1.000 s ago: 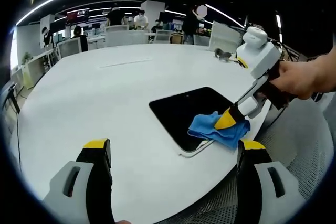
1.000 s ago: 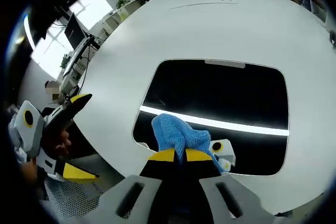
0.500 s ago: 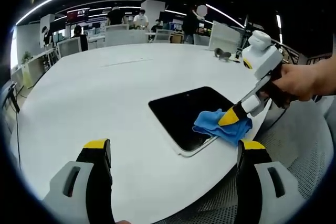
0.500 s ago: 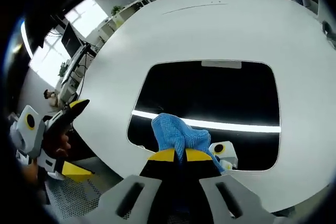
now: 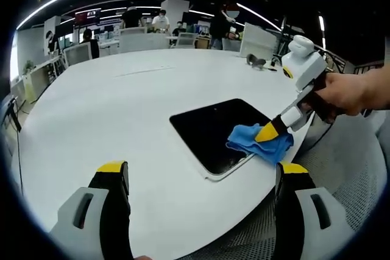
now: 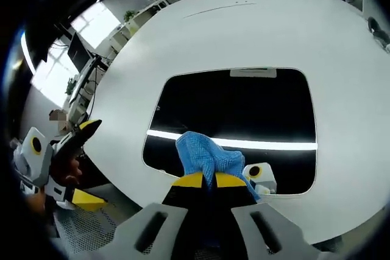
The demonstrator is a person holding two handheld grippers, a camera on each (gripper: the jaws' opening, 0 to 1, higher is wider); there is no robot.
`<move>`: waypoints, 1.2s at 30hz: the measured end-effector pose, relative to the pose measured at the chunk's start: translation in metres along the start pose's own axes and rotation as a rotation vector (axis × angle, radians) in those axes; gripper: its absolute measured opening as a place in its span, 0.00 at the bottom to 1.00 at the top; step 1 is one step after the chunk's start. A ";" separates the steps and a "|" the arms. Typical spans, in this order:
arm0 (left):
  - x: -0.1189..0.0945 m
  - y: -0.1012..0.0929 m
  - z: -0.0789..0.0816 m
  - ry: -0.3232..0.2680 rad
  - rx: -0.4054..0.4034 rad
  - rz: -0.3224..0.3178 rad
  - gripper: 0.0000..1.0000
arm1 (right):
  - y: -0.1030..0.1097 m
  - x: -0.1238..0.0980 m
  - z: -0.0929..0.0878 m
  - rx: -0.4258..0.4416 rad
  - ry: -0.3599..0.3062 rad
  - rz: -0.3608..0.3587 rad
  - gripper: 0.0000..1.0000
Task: Wipe the mirror surface with the cleaning cloth until all visible marks leave the cleaned area.
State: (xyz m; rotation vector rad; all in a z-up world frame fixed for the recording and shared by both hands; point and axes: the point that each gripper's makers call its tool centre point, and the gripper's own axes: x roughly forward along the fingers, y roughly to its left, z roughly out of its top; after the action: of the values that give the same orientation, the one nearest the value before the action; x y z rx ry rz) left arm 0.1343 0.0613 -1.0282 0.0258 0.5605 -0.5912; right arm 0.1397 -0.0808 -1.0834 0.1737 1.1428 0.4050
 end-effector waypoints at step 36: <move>0.001 0.000 0.000 -0.007 0.010 -0.001 0.99 | -0.011 0.019 0.049 0.036 -0.054 -0.044 0.00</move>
State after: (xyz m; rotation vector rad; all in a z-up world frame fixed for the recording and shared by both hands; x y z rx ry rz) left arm 0.1352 0.0609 -1.0283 0.0331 0.5506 -0.5951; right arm 0.1930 -0.0804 -1.0830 0.1892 1.0989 0.3392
